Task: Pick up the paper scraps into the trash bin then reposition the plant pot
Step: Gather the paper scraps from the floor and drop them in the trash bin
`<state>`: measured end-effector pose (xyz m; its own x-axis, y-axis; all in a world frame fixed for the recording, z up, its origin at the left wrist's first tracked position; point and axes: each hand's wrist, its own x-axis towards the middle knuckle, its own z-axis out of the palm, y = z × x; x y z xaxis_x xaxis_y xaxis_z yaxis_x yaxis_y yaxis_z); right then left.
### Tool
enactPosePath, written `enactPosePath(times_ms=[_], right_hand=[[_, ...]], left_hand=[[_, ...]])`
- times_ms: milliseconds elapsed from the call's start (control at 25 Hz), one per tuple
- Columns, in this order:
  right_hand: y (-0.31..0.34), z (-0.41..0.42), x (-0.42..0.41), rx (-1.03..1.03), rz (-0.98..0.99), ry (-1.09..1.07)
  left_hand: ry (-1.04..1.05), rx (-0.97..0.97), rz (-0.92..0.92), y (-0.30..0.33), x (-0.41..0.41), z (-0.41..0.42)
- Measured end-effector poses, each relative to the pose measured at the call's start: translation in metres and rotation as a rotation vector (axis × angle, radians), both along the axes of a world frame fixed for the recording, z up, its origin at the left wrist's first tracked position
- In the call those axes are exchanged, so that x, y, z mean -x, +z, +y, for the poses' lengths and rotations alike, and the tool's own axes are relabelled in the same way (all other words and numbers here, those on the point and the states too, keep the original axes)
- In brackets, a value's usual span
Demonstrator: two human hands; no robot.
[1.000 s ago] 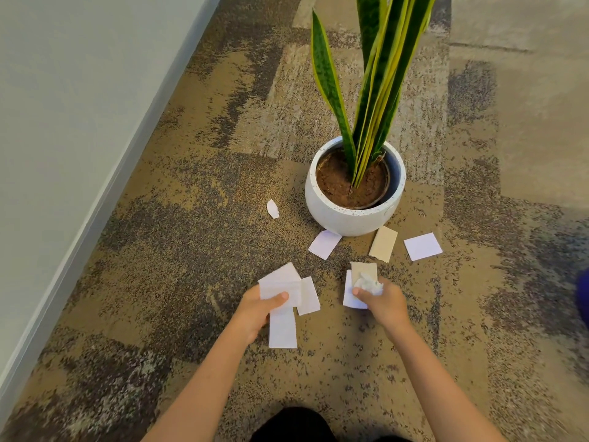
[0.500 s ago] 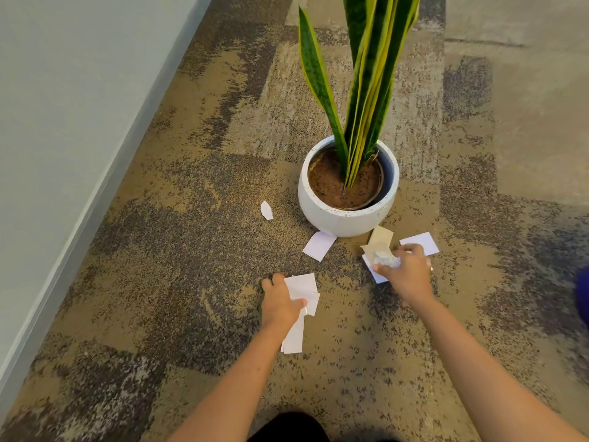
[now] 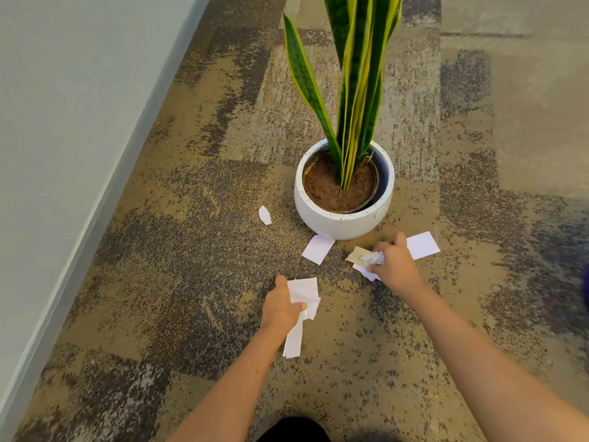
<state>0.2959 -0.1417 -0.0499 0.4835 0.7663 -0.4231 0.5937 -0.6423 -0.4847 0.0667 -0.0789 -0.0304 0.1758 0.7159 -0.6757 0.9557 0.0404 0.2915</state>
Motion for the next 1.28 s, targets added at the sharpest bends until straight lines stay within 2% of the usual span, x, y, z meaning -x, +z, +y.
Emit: enactPosePath(times_ms=[200, 360, 560, 840, 960, 1080, 1280], right_hand=[[0.005, -0.029, 0.012, -0.047, 0.019, -0.211], [0.022, -0.054, 0.018, -0.067, 0.144, -0.287], [0.058, -0.088, 0.026, -0.218, 0.400, -0.542], [0.132, -0.132, -0.004, -0.451, 0.438, -0.812], [0.175, -0.149, -0.026, -0.584, 0.489, -0.906], [0.217, -0.168, -0.057, -0.682, 0.429, -0.942], [0.287, -0.218, -0.124, -0.867, 0.343, -1.066]], left_hand=[[0.016, 0.011, -0.036, 0.009, -0.001, -0.003], [0.105, 0.053, -0.137, 0.026, -0.011, -0.005], [0.230, 0.121, -0.373, 0.060, -0.042, -0.018], [0.398, 0.341, -0.749, 0.130, -0.125, -0.058], [0.356, 0.366, -0.881, 0.170, -0.168, -0.091], [0.291, 0.360, -0.945, 0.212, -0.216, -0.123], [0.031, 0.296, -1.015, 0.275, -0.299, -0.176]])
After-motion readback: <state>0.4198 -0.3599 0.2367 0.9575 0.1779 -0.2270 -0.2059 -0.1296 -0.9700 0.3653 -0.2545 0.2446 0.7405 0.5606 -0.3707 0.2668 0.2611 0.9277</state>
